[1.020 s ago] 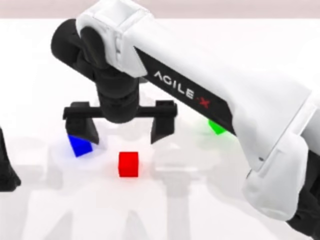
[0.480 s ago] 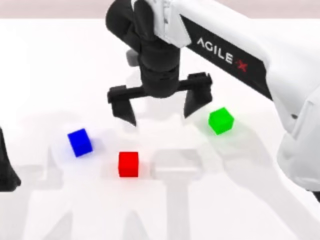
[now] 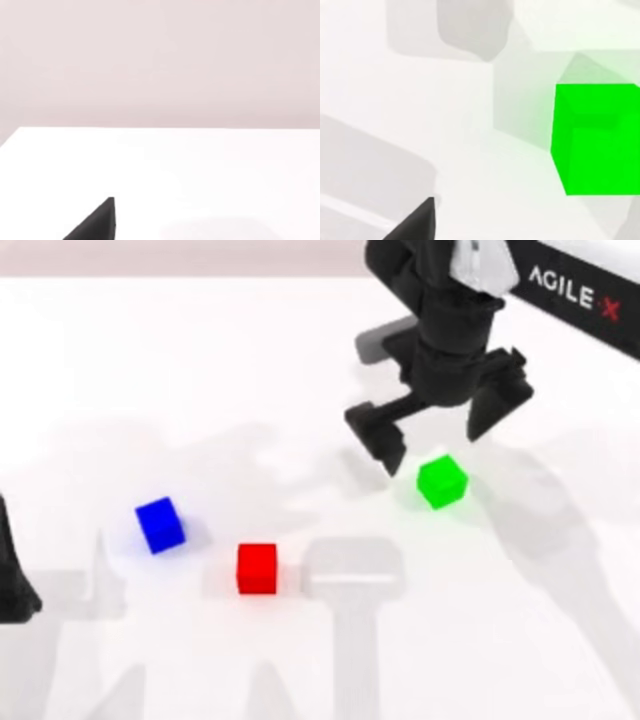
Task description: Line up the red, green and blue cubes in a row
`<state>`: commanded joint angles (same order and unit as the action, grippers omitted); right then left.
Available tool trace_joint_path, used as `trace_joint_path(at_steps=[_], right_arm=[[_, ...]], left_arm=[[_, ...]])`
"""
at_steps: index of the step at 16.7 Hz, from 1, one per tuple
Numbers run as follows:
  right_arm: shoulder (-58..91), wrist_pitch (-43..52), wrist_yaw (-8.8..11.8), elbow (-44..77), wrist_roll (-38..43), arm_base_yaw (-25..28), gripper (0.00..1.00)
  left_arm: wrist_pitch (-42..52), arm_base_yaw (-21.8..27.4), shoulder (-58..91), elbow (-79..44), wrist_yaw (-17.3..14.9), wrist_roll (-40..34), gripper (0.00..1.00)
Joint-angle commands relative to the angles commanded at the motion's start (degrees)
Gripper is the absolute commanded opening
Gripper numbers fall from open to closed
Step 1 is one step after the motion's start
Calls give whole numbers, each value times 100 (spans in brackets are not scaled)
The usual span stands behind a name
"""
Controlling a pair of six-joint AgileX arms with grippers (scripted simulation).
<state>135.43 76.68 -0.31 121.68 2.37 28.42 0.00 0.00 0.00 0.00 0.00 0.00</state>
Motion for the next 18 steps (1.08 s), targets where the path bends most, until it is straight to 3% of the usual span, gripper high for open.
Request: trace_joint_path(at_steps=[9,18], right_arm=[[-103,-220,1,-297,-281,-148,100],[264,-1866,0,-1555,-279,-160,100]], left_arm=[[0,0,0,0,0,0,100],[0,0,0,0,0,0,100]])
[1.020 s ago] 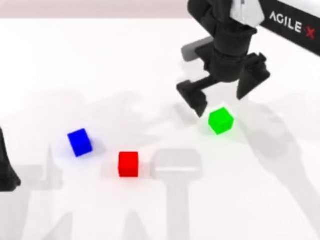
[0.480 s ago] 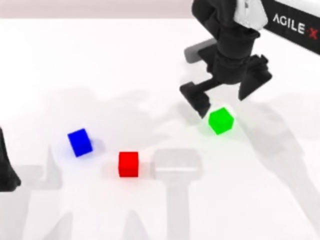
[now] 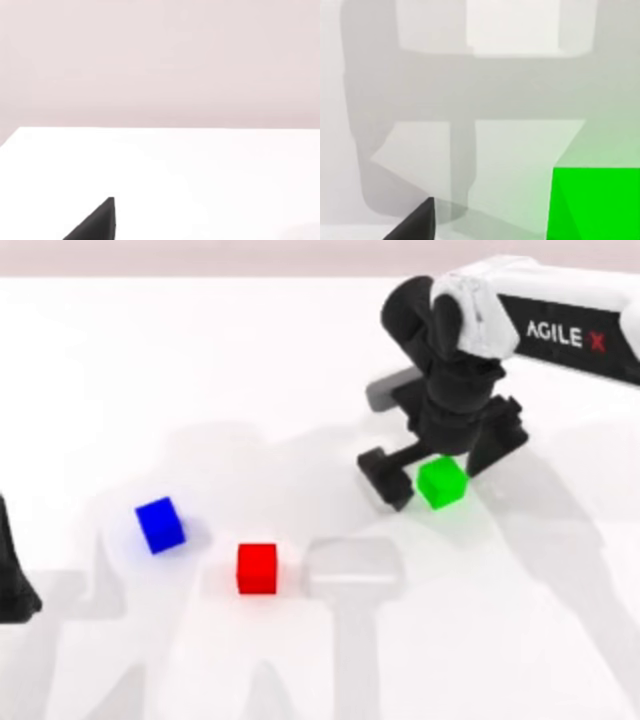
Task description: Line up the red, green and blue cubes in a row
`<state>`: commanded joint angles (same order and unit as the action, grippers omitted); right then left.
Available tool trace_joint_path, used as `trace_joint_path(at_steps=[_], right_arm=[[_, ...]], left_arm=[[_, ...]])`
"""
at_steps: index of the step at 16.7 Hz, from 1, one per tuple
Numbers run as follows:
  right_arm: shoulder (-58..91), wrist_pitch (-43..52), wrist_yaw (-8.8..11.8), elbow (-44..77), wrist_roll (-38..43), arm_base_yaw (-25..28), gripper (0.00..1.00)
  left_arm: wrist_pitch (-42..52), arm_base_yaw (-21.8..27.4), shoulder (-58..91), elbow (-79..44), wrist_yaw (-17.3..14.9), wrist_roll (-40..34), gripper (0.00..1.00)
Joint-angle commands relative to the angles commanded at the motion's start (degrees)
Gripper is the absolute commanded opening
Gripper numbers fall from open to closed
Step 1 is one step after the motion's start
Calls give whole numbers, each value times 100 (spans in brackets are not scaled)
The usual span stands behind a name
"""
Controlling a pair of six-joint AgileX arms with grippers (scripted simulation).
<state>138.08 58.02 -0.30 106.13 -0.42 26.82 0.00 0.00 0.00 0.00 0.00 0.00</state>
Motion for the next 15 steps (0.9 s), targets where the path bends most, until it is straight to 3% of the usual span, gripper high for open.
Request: trace_joint_path(at_steps=[4,15], right_arm=[[8,-32,0,-27,0,0,100],[8,-32,0,-27,0,0,17]], left_arm=[[0,0,0,0,0,0,100],[0,0,0,0,0,0,100]])
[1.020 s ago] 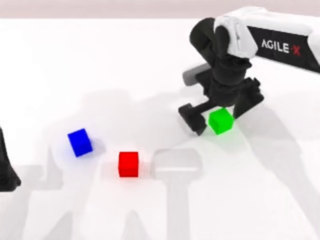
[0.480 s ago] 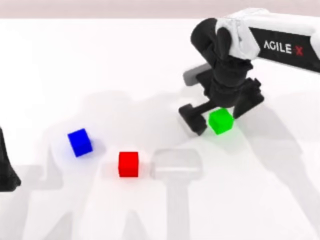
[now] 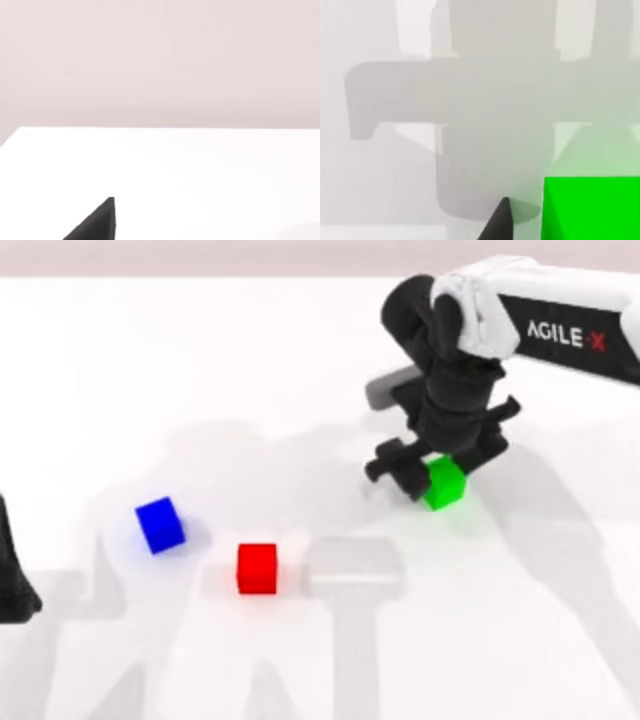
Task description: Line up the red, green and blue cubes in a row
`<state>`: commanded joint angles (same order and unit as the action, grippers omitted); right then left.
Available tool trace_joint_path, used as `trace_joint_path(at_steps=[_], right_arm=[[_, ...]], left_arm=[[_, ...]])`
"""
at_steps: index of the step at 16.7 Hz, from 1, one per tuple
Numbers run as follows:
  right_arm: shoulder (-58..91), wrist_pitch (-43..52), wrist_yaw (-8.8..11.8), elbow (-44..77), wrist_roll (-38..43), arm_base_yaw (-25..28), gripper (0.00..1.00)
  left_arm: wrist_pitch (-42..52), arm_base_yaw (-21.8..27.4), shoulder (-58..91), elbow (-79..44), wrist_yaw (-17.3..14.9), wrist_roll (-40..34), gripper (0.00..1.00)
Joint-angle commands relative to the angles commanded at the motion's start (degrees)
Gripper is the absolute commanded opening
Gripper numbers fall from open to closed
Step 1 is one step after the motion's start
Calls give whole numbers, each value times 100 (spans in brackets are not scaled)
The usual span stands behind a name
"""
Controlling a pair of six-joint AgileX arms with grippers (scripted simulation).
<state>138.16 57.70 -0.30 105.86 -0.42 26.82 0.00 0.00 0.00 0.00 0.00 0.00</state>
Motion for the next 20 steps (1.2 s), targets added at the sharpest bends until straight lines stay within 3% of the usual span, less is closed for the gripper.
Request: trace_joint_path(at_steps=[2,3,13,20], right_arm=[[0,0,0,0,0,0,2],[0,0,0,0,0,0,0],[-218,155,9,154,4,13,0],[-481,1407,8,1120,-7,57,0]], left_arm=[[0,0,0,0,0,0,100],[0,0,0,0,0,0,100],[0,0,0,0,0,0,100],[0,0,0,0,0,0,100]])
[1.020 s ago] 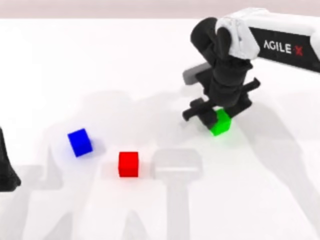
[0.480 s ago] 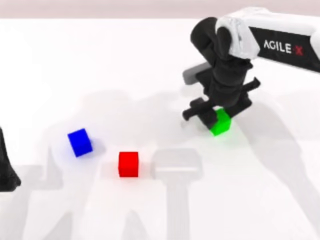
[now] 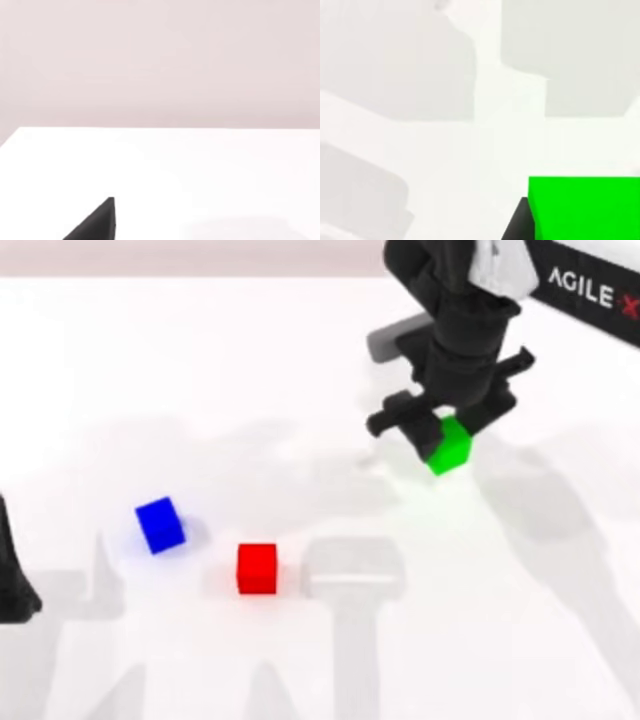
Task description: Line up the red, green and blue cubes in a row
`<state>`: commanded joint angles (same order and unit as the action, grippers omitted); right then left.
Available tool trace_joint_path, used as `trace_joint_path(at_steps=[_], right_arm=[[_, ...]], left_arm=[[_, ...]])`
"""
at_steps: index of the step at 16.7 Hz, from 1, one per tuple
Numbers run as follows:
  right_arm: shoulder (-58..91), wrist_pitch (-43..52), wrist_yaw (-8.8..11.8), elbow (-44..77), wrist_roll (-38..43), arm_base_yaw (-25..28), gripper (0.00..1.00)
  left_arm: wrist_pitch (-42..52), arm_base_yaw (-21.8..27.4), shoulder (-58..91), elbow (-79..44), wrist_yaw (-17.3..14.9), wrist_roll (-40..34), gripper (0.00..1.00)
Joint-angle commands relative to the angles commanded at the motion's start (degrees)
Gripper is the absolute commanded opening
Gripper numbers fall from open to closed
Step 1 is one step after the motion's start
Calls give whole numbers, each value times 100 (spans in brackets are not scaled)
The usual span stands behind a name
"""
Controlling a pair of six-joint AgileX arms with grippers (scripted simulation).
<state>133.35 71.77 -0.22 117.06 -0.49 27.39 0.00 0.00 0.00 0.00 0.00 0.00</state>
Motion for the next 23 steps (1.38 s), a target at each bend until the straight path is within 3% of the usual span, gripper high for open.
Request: trace_joint_path(at_steps=[8,18,23], right_arm=[[-65,21,0,-24,403,144,0],[-639,23,-78,-658,4009,1438,0],[-775,-2,-99,-777,4476,1651,0]], left_arm=[[0,0,0,0,0,0,100],[0,0,0,0,0,0,100],[0,0,0,0,0,0,100]])
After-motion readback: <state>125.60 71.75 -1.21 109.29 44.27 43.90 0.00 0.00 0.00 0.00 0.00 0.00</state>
